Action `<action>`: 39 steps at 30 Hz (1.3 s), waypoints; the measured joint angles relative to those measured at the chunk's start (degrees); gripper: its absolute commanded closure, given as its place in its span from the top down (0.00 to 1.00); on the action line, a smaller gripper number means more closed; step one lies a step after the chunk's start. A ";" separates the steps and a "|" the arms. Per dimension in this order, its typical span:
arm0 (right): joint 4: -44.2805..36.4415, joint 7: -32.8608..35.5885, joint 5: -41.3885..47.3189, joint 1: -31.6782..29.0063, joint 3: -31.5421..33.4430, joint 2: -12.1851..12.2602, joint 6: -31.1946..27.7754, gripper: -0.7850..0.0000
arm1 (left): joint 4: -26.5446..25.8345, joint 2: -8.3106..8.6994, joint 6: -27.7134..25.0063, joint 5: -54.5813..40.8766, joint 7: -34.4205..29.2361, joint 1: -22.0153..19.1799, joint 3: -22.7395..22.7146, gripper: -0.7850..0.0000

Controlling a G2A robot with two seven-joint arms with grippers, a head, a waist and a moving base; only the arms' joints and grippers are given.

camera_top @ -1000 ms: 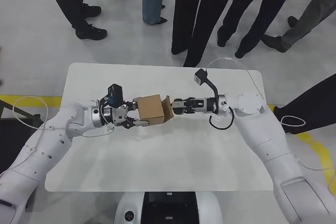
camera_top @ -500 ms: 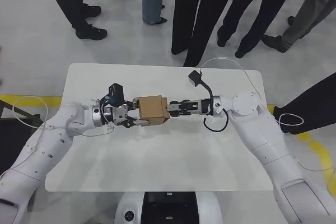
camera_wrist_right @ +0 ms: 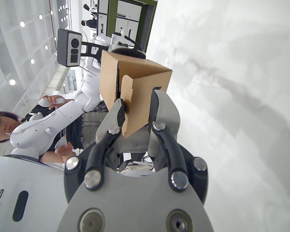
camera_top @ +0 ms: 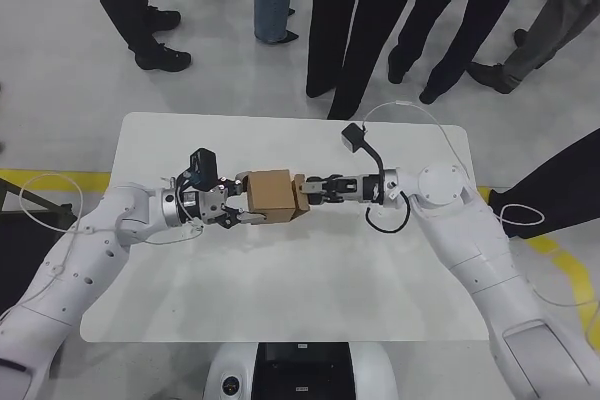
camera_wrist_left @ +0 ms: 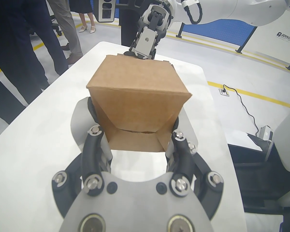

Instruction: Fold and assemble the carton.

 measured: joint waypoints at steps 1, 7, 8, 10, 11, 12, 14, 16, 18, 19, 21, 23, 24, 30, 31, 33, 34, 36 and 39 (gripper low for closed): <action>0.11 -0.06 0.05 0.09 -0.03 -0.01 0.14 0.24 | -0.14 0.00 0.00 0.13 0.05 0.09 -0.08 0.49; 0.41 -0.57 0.08 0.78 -0.54 -0.18 1.15 0.23 | -0.82 -0.10 0.00 1.01 0.04 0.45 -0.41 0.49; 0.38 -0.70 -0.01 0.89 -0.65 -0.21 1.38 0.23 | -0.88 -0.15 0.00 1.17 0.05 0.50 -0.48 0.49; 0.35 -0.93 -0.33 1.05 -0.78 -0.22 1.63 0.23 | -0.94 -0.21 0.00 1.41 0.10 0.57 -0.61 0.49; 0.30 -1.08 -0.59 1.14 -0.85 -0.22 1.77 0.23 | -0.96 -0.26 0.00 1.55 0.17 0.61 -0.71 0.49; 0.26 -1.17 -0.69 1.17 -0.86 -0.22 1.85 0.24 | -0.96 -0.30 0.00 1.66 0.22 0.65 -0.80 0.49; 0.15 -1.24 -0.62 1.18 -0.77 -0.19 1.94 0.24 | -0.89 -0.39 0.00 1.84 0.33 0.74 -1.02 0.49; 0.10 -1.19 -0.54 1.14 -0.58 -0.12 1.94 0.24 | -0.81 -0.47 0.04 1.97 0.34 0.81 -1.23 0.49; -0.03 -1.07 -0.30 0.96 -0.31 -0.02 1.91 0.24 | -0.81 -0.57 0.36 2.26 0.28 0.91 -1.50 0.49; -0.14 -0.97 -0.07 0.84 -0.19 0.02 1.85 0.25 | -0.87 -0.62 0.50 2.40 0.28 0.98 -1.61 0.49; -0.33 -0.61 0.66 0.50 0.14 0.11 1.59 0.27 | -1.01 -0.72 0.70 2.65 0.49 1.17 -1.88 0.49; -0.27 -0.28 1.33 0.13 0.54 0.24 1.34 0.31 | -1.16 -0.80 0.57 2.85 0.99 1.35 -2.24 0.48; -0.18 -0.17 1.82 -0.08 0.74 0.28 1.22 0.31 | -1.22 -0.83 0.50 2.97 1.24 1.43 -2.43 0.48; 0.98 1.64 6.29 -1.04 2.21 0.50 0.01 0.27 | -1.46 -1.04 0.53 3.97 2.58 2.16 -3.49 0.48; 1.14 2.25 7.52 -1.25 2.46 0.49 -0.30 0.27 | -1.48 -1.08 0.58 4.13 2.82 2.26 -3.64 0.48; 1.95 4.04 11.55 -1.73 3.13 0.44 -1.16 0.28 | -1.49 -1.16 0.71 4.51 3.48 2.53 -4.04 0.49; 2.47 4.52 12.61 -1.78 3.40 0.46 -1.44 0.28 | -1.49 -1.19 0.76 4.66 3.77 2.66 -4.22 0.48; 3.56 5.78 14.79 -2.00 3.76 0.42 -1.82 0.26 | -1.51 -1.27 0.80 4.99 4.41 2.94 -4.61 0.48; 4.95 6.51 16.15 -1.93 3.83 0.38 -2.00 0.22 | -1.61 -1.38 0.69 5.47 5.21 3.32 -5.14 0.49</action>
